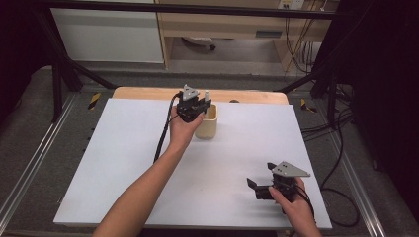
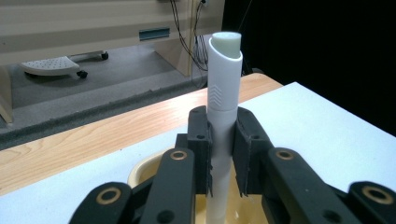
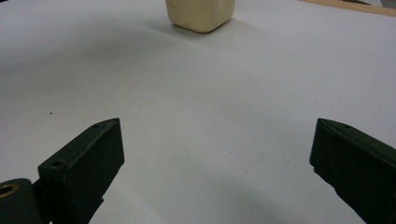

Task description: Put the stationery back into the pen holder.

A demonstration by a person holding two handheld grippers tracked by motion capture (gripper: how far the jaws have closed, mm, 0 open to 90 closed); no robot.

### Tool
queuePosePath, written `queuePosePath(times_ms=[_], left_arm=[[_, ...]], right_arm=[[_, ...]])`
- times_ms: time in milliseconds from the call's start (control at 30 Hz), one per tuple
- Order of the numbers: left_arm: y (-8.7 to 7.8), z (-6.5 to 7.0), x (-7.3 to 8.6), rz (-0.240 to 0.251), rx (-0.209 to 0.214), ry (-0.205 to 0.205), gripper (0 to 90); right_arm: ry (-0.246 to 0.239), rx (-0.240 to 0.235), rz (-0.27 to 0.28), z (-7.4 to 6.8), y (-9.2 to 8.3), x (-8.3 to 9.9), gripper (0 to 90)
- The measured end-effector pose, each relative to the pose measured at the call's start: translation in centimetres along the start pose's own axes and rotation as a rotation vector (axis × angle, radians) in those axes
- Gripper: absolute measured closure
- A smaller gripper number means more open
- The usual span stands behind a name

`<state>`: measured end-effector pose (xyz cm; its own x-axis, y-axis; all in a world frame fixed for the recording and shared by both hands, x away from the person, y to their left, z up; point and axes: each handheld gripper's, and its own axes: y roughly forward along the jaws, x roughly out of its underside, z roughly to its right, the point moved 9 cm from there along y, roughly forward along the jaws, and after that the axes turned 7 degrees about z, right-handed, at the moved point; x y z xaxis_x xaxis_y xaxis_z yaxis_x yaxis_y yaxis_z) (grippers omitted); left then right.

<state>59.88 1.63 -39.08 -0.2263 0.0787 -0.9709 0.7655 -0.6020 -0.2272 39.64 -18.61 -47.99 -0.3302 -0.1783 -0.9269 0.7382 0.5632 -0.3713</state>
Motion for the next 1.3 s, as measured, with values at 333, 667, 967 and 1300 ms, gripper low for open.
queuePosePath(times_ms=[333,667,967,1300], left_arm=[[-0.5,0.4,0.5,-0.006,-0.002,0.004,78.3],[-1.7,0.1,-1.3,0.061,-0.045,-0.004,56.4],[-4.3,-0.5,-3.3,0.084,-0.066,-0.02,15.5],[-5.6,-0.4,-3.9,0.083,-0.052,-0.04,6.8]], right_arm=[[-0.001,0.007,-0.003,0.0,0.1,0.1,3.4],[0.002,0.006,-0.005,-0.1,0.2,0.1,3.5],[-0.009,-0.004,-0.008,-0.3,0.3,0.1,3.4],[-0.008,-0.006,-0.02,-0.4,0.4,0.3,3.1]])
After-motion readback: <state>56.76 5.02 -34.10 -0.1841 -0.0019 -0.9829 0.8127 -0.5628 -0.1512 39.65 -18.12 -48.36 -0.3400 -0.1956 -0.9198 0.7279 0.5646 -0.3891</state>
